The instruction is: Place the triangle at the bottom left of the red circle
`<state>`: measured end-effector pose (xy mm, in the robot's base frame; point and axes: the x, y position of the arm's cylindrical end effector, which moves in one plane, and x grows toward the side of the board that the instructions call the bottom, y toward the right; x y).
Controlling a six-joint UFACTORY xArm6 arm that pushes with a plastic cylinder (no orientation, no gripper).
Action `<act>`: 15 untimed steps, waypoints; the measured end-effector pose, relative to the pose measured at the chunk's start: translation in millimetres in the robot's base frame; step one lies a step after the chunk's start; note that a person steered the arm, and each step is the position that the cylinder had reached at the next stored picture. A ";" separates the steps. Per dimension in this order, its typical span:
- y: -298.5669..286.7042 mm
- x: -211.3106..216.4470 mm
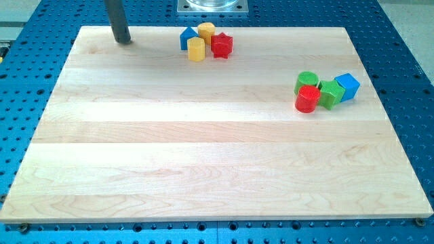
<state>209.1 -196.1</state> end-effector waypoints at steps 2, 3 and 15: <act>47.3 -17.5; 87.5 -17.5; 184.0 160.6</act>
<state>369.7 -12.0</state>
